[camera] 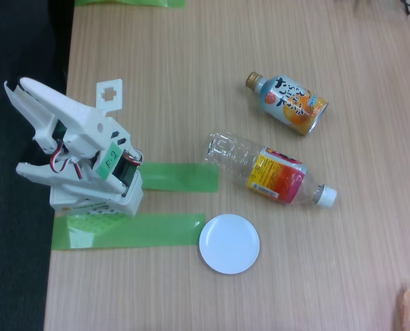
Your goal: Pick up the plastic bottle and stand it up on the white place
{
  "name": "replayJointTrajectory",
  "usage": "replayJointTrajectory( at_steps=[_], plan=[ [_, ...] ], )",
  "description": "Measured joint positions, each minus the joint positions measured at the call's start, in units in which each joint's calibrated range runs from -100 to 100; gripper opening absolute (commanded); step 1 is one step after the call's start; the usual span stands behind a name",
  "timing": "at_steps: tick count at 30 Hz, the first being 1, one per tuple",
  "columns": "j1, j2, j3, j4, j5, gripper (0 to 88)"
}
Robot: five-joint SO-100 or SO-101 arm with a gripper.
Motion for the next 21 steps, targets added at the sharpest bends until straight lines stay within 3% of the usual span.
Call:
replayJointTrajectory(
  at_steps=[11,21],
  plan=[
    [0.1,0.0,-0.1,1.4,0.3,8.2],
    [0.1,0.0,-12.8,24.8,0.3,8.4]
  ],
)
